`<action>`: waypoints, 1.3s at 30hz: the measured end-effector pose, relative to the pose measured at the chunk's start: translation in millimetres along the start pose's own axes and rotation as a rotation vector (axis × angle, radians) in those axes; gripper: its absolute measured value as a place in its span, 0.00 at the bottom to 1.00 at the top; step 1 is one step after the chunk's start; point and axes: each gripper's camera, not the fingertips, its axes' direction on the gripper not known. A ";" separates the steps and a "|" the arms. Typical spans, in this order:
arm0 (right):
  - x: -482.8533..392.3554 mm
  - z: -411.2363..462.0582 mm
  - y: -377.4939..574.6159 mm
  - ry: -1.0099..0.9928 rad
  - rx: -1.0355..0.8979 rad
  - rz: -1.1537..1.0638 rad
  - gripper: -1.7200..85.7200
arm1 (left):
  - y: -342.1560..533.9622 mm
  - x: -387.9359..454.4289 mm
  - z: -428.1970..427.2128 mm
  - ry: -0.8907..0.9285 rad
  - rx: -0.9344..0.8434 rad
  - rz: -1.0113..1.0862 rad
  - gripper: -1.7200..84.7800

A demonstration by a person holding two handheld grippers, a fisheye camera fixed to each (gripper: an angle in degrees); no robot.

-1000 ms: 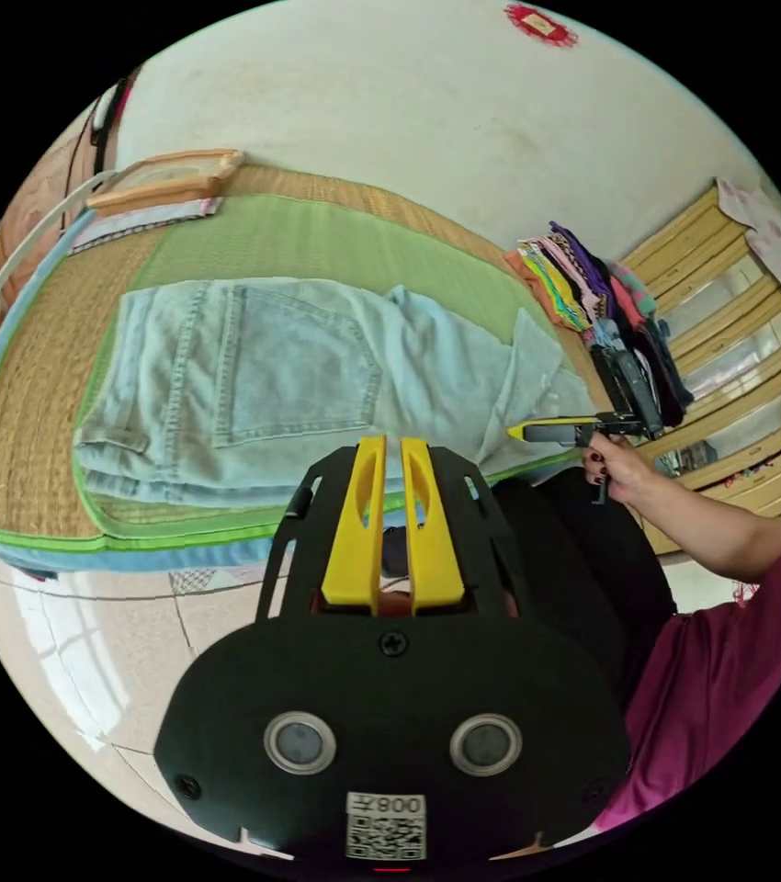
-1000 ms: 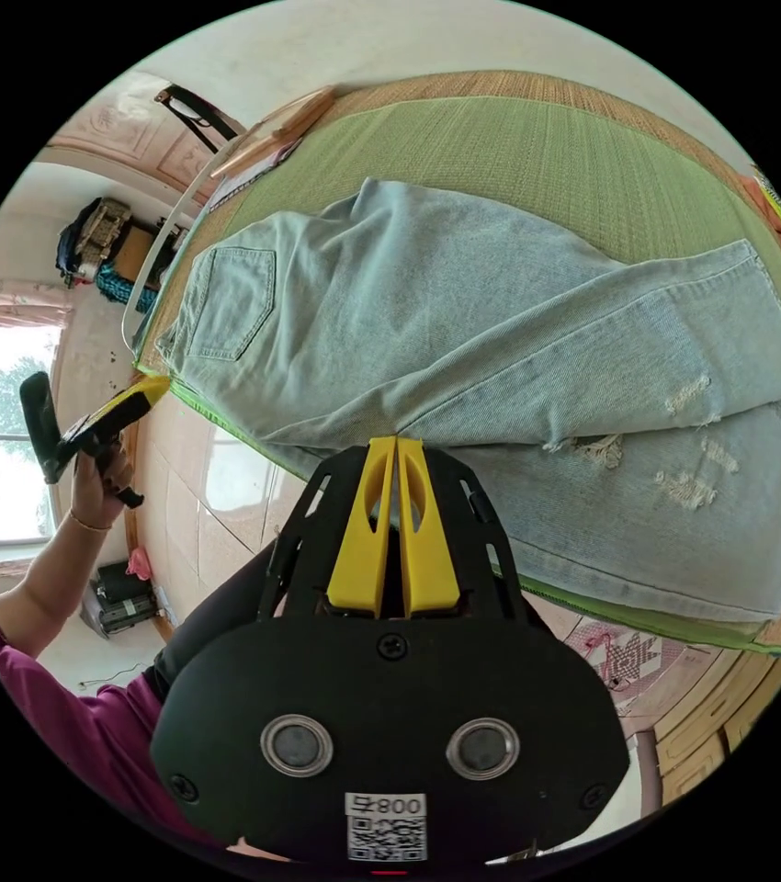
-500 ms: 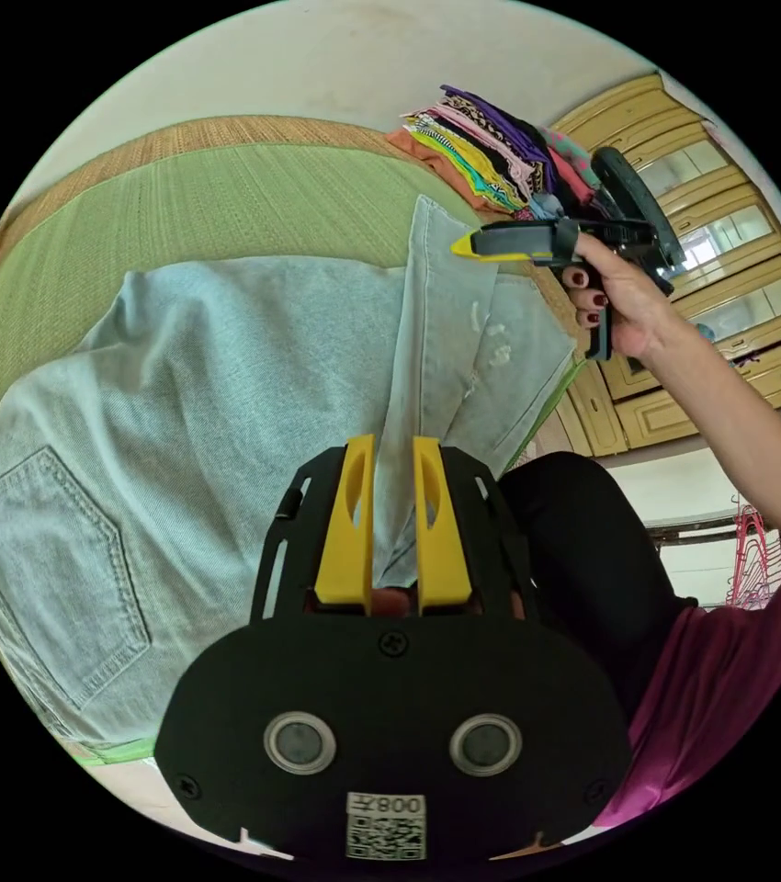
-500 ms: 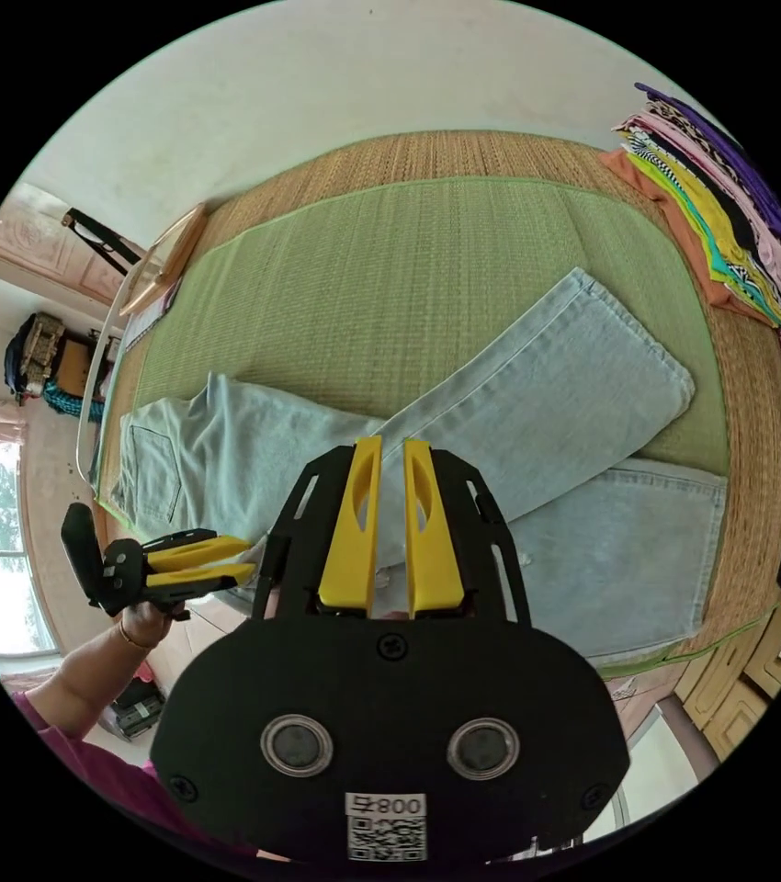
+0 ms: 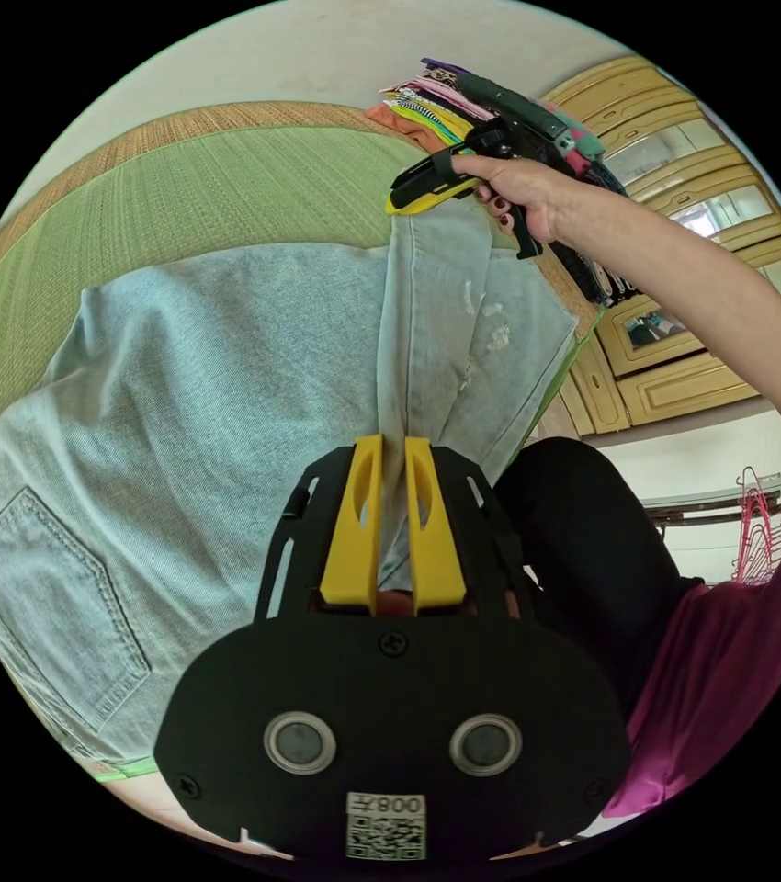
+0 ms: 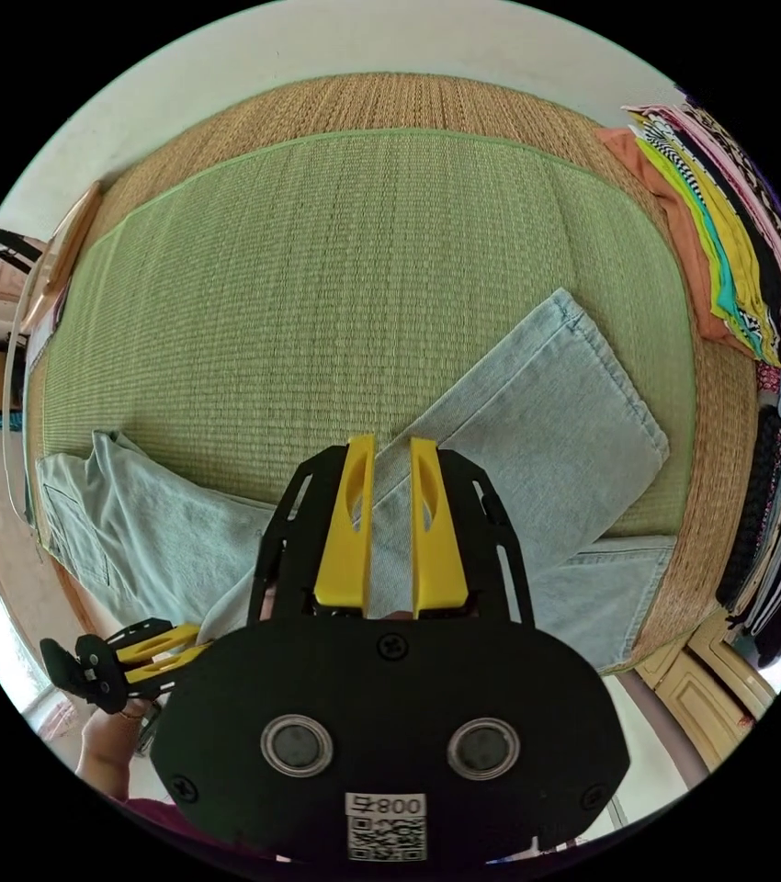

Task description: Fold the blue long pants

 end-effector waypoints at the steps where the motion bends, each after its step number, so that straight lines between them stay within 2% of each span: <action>1: -1.2 3.8 -0.7 0.021 0.006 0.018 0.09 | -8.1 6.9 -4.0 -0.003 0.000 0.004 0.07; 8: -2.5 14.2 8.7 0.069 0.010 -0.004 0.04 | -51.4 40.6 -30.0 0.022 0.005 -0.008 0.05; 15: 31.7 -6.6 41.9 0.002 0.033 -0.004 0.03 | -97.0 89.7 -74.1 0.021 0.022 -0.001 0.03; 21: 86.8 -80.5 127.5 -0.063 0.170 -0.022 0.02 | -130.8 144.0 -118.0 0.014 0.044 0.055 0.03; 26: 140.3 -121.2 236.8 -0.141 0.279 0.010 0.02 | -154.8 188.7 -145.2 -0.021 0.028 0.086 0.03; 32: 190.1 -97.5 343.1 -0.198 0.293 0.098 0.02 | -186.9 236.6 -169.3 -0.117 -0.034 0.123 0.03; 39: 227.9 -55.4 413.2 -0.227 0.270 0.163 0.02 | -232.1 273.0 -191.9 -0.192 -0.121 0.115 0.03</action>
